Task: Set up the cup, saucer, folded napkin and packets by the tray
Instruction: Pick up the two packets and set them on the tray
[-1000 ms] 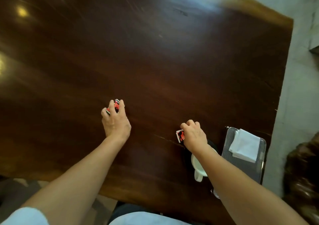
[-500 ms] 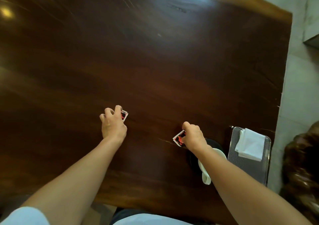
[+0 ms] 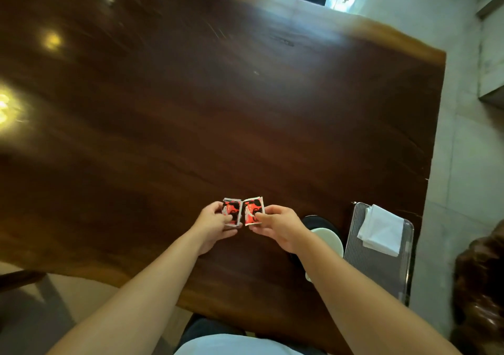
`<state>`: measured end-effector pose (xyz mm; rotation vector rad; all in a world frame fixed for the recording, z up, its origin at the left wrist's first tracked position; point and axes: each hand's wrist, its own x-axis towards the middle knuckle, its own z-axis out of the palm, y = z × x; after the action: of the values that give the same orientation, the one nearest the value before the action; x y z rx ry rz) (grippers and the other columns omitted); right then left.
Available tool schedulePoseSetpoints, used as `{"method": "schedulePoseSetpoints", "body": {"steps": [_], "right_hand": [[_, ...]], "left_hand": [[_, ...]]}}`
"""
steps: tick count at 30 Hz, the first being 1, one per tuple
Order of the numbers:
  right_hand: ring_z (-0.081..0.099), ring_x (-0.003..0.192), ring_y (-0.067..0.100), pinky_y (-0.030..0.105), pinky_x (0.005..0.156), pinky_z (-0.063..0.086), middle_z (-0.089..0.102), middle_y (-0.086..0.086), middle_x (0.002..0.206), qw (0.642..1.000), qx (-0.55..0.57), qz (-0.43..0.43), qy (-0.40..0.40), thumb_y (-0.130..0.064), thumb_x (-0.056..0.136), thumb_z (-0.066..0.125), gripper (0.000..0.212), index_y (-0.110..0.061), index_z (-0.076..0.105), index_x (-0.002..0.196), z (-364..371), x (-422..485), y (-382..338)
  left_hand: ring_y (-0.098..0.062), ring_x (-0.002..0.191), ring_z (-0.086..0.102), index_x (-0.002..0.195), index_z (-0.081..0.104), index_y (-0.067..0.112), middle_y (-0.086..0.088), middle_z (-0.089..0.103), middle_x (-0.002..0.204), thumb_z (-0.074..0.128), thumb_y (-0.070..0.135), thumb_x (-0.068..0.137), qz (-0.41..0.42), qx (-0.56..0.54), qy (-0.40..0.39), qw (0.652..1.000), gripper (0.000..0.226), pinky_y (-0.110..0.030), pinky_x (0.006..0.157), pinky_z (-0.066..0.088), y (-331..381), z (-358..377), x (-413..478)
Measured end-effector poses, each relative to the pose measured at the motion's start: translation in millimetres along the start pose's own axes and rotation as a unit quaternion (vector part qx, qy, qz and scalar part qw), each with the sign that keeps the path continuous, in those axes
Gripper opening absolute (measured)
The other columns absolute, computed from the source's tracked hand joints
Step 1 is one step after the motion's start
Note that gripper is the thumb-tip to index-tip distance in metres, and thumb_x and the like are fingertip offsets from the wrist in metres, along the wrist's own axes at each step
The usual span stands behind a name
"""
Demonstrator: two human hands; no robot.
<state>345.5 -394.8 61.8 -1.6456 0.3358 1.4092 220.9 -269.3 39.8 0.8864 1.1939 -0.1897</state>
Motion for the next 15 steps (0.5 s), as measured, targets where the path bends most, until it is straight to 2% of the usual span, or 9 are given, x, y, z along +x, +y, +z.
{"method": "schedulePoseSetpoints", "body": {"steps": [3, 5, 8, 11, 13, 15], "right_hand": [[0.074, 0.095, 0.027, 0.034, 0.076, 0.063, 0.071, 0.019, 0.108, 1.0, 0.004, -0.012, -0.027, -0.007, 0.092, 0.068, 0.016, 0.002, 0.067, 0.106, -9.8, -18.6, 12.3], [0.075, 0.089, 0.024, 0.034, 0.075, 0.063, 0.073, 0.016, 0.103, 0.999, -0.031, -0.031, -0.031, -0.011, 0.092, 0.07, 0.015, -0.002, 0.069, 0.104, -21.2, -28.4, 23.1], [0.072, 0.072, 0.017, 0.036, 0.074, 0.064, 0.073, 0.011, 0.088, 0.982, -0.16, -0.095, -0.011, -0.019, 0.09, 0.073, 0.014, -0.007, 0.07, 0.097, -43.3, -43.4, 40.6], [0.071, 0.071, 0.016, 0.036, 0.07, 0.063, 0.071, 0.005, 0.086, 0.939, -0.288, -0.185, 0.01, -0.022, 0.087, 0.076, 0.014, -0.014, 0.067, 0.095, -65.3, -58.4, 55.0], [0.074, 0.075, 0.019, 0.033, 0.068, 0.063, 0.07, 0.003, 0.091, 0.937, -0.276, -0.213, 0.034, -0.02, 0.085, 0.079, 0.023, -0.017, 0.063, 0.101, -80.5, -70.5, 63.4], [0.074, 0.078, 0.02, 0.033, 0.068, 0.063, 0.07, 0.007, 0.096, 0.96, -0.18, -0.214, 0.025, -0.015, 0.089, 0.074, 0.028, -0.013, 0.06, 0.113, -96.1, -83.6, 69.7]], "left_hand": [[-0.036, 0.107, 0.069, 0.123, 0.062, 0.006, -0.021, 0.071, 0.116, 0.041, 0.0, 0.1, -0.014, -0.088, -0.044, 0.995, 0.032, -0.047, 0.085, 0.059, -12.8, 26.9, -24.9], [-0.038, 0.108, 0.068, 0.121, 0.065, 0.004, -0.023, 0.071, 0.114, 0.04, 0.006, 0.1, -0.014, -0.117, -0.043, 0.992, 0.032, -0.049, 0.086, 0.058, -23.3, 43.2, -38.9], [-0.035, 0.106, 0.07, 0.117, 0.067, 0.008, -0.018, 0.072, 0.113, 0.049, 0.017, 0.103, 0.012, -0.081, -0.068, 0.994, 0.024, -0.05, 0.091, 0.058, -40.2, 67.4, -62.1], [-0.027, 0.107, 0.071, 0.123, 0.065, 0.009, -0.012, 0.072, 0.116, 0.055, 0.012, 0.102, 0.058, -0.008, -0.074, 0.995, 0.024, -0.045, 0.091, 0.059, -57.1, 90.3, -77.9], [-0.027, 0.107, 0.07, 0.124, 0.064, 0.005, -0.015, 0.072, 0.116, 0.052, 0.009, 0.102, 0.069, -0.017, -0.071, 0.995, 0.025, -0.047, 0.091, 0.059, -66.0, 104.5, -85.6], [-0.029, 0.108, 0.07, 0.123, 0.064, 0.006, -0.016, 0.072, 0.117, 0.05, 0.011, 0.103, 0.069, -0.029, -0.094, 0.993, 0.025, -0.048, 0.091, 0.059, -71.6, 116.2, -94.4]]}}
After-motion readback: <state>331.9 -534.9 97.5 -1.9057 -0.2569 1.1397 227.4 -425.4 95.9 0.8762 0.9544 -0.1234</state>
